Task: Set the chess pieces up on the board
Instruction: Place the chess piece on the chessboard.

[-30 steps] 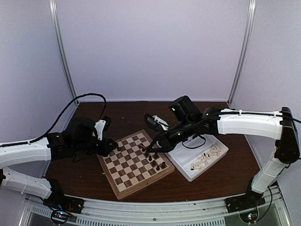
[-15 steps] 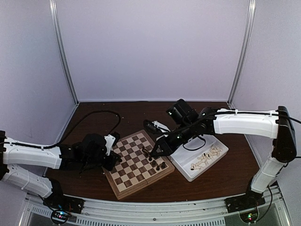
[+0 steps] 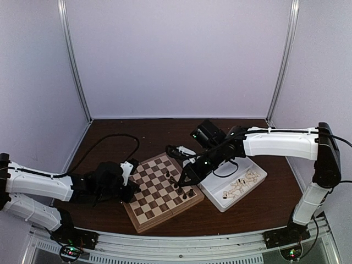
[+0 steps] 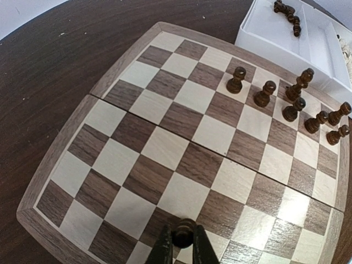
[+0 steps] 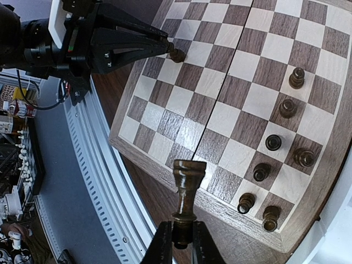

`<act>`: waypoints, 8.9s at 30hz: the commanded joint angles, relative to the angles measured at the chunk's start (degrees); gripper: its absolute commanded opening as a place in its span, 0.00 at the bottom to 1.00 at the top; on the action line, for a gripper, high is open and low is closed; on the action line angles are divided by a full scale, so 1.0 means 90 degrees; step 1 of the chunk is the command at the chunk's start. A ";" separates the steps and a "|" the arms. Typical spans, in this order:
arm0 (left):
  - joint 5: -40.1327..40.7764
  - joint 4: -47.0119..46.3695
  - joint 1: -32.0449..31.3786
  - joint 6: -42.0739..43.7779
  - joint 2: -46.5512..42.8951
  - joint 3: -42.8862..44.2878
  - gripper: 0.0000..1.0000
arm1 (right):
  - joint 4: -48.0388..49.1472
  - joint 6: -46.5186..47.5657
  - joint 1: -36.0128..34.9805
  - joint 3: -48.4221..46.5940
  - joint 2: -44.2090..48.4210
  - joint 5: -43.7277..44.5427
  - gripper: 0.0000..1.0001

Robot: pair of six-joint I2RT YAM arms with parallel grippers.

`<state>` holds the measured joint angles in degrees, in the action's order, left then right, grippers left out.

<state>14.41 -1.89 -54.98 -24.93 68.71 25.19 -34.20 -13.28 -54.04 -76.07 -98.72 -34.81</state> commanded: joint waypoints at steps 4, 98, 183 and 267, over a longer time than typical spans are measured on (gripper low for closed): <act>-0.0061 -0.0543 -0.0026 0.0004 0.0127 -0.0094 0.08 | -0.0108 0.0042 -0.0031 -0.0224 -0.0095 0.0115 0.00; -0.3211 -0.1384 -0.0033 0.3339 -0.1433 0.0443 0.00 | 0.2763 -0.2451 -0.0743 -0.0175 0.0162 -0.0057 0.51; -0.0443 0.0500 -0.0032 0.0532 -0.2947 0.0434 0.85 | -0.0811 -0.0684 -0.0351 -0.1044 0.0451 0.3586 0.05; -0.0820 0.4526 0.0604 -0.1080 -0.1534 0.2174 0.98 | -0.2067 0.0899 -0.0052 -0.4329 -0.3416 0.4141 0.12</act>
<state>7.77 39.40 -50.11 -35.42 54.61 43.44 -53.06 -5.72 -54.76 -113.40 -128.81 1.78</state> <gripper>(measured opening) 0.976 0.117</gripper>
